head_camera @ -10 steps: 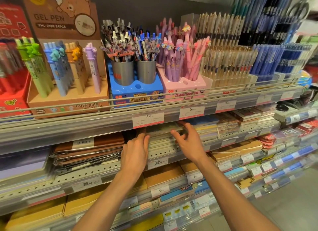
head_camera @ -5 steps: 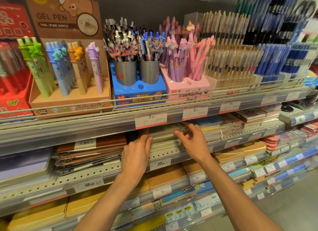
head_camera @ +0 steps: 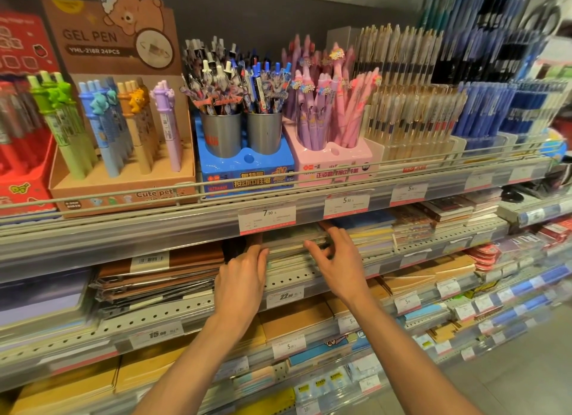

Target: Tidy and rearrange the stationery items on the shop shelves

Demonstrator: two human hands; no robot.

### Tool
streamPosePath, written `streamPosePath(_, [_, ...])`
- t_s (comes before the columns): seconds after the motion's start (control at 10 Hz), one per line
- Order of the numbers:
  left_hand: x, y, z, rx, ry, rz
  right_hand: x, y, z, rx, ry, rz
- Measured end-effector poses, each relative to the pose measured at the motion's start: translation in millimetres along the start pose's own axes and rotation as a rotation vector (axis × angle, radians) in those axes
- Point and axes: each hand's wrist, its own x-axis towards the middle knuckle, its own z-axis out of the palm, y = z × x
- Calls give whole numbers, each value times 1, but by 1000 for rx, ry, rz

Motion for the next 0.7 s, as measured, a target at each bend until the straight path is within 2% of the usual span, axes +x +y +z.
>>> streamPosePath(0.3, [-18,15,-8,74,-57,-51,-9,2,3,-122,-31,-19])
streamPosePath(0.4, [-31,13,-12,73,-33,-14,-16,2,2,-130,-20,-33])
streamPosePath(0.6, [-39,3,-27,149,20,191,-37,-10,-10,-185,-33,-7])
streamPosePath(0.7, [-38,-1,-38,193,26,219,-48,-21,-17,-237,-10,4])
